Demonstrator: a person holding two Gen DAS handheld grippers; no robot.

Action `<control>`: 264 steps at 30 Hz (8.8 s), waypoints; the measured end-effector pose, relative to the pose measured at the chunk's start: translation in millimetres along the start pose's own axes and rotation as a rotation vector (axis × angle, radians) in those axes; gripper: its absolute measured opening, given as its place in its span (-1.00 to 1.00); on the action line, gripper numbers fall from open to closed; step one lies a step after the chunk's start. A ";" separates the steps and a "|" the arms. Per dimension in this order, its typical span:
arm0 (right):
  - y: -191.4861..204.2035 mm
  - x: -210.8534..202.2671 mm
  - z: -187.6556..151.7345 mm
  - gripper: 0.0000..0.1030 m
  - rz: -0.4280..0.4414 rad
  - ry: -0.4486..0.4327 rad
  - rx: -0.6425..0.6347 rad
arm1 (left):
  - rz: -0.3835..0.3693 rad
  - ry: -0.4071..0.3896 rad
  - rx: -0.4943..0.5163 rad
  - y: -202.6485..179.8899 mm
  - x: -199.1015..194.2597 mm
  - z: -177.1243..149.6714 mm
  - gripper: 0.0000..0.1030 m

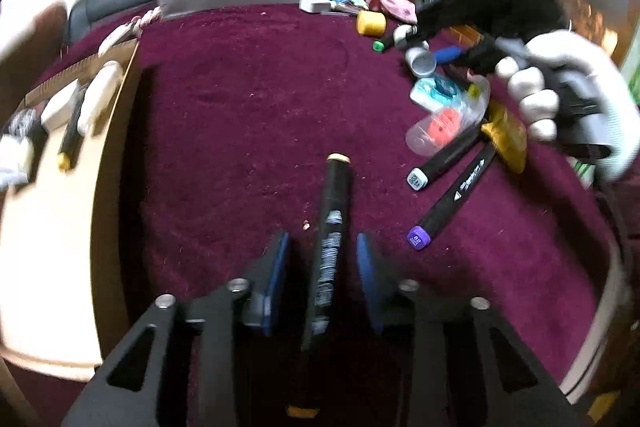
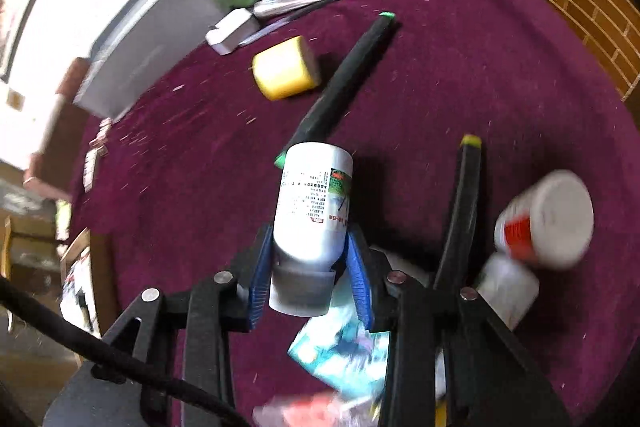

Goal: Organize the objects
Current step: 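Lift the marker with the left tool while the right tool grasps the large white bottle, then place the marker in the box with the left tool while the right tool places the white bottle, then open both tools and move them back toward the pile, then grasp the clear tube with the red item with the left tool and lift, then grasp the white jar with red label with the right tool while the left tool holds the tube, then carry the tube with the left tool while the right tool carries the jar to the box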

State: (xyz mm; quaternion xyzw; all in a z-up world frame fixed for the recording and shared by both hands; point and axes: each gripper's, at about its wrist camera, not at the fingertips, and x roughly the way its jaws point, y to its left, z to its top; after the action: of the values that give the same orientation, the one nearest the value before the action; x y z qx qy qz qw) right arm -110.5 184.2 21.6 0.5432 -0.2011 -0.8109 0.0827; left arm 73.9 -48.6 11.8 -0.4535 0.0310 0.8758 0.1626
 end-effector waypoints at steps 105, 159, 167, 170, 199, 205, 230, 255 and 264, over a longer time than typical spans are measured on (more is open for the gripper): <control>47.4 -110.1 -143.2 0.33 0.104 -0.363 -0.252 | -0.390 -0.073 -0.375 70.4 -61.9 71.0 0.19; -137.6 -93.7 -99.6 0.44 0.050 -0.396 0.158 | 0.031 -0.014 0.272 -75.2 59.7 65.4 0.08; -138.2 -90.5 -99.2 0.44 0.027 -0.375 0.153 | -0.140 -0.053 0.072 -44.3 24.0 49.5 -0.81; -135.1 -90.0 -99.7 0.44 0.010 -0.374 0.143 | -0.178 -0.092 0.013 -32.4 0.3 43.8 -0.80; -91.5 -114.6 -66.4 0.44 -0.078 -0.362 0.008 | -0.255 -0.186 -0.069 -0.6 -47.4 12.1 -0.80; -74.4 -89.0 -43.1 0.44 -0.175 -0.334 -0.059 | -0.254 -0.183 -0.067 -1.9 -47.5 11.6 -0.80; -62.7 -88.5 -36.0 -0.37 -0.207 -0.341 -0.150 | -0.262 -0.166 -0.100 4.6 -45.5 7.9 -0.80; 40.5 -135.0 -120.1 -0.37 0.037 -0.343 -0.366 | -0.334 -0.197 -0.085 -0.2 -65.8 -8.9 -0.80; 63.6 -128.1 -143.3 -0.37 0.094 -0.305 -0.374 | -0.388 -0.194 -0.085 7.2 -68.7 -21.8 -0.80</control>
State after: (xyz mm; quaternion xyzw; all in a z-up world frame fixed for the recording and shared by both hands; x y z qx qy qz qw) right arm 65.9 137.9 109.5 0.3796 -0.0826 -0.9020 0.1881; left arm 125.6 -77.4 53.6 -0.3711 -0.1098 0.8680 0.3110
